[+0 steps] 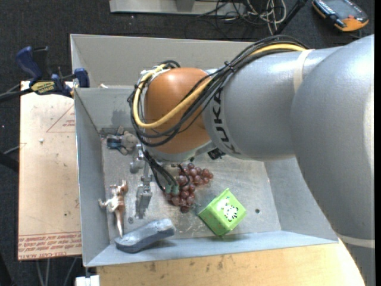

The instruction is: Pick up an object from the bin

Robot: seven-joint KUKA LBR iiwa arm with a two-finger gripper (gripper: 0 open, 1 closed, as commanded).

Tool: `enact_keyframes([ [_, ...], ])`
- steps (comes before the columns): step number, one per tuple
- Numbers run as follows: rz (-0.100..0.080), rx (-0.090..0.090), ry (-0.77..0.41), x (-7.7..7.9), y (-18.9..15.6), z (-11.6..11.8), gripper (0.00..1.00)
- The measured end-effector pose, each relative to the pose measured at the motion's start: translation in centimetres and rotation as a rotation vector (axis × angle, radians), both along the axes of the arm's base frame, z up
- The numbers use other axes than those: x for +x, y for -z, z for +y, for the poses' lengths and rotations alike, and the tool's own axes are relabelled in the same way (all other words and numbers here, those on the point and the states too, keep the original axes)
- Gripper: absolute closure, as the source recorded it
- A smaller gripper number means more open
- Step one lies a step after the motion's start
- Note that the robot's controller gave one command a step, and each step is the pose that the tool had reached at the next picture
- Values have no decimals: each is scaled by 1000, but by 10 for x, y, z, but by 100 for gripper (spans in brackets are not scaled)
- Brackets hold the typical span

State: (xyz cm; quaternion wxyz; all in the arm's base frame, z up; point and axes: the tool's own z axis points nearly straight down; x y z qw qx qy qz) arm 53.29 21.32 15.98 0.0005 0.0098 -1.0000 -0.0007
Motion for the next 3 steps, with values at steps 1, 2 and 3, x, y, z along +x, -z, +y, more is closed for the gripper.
enact_keyframes([
  [1,-12,2,-67,22,30,5,0],
  [2,-17,1,-154,11,85,28,100],
  [3,-17,1,-154,11,85,28,100],
])
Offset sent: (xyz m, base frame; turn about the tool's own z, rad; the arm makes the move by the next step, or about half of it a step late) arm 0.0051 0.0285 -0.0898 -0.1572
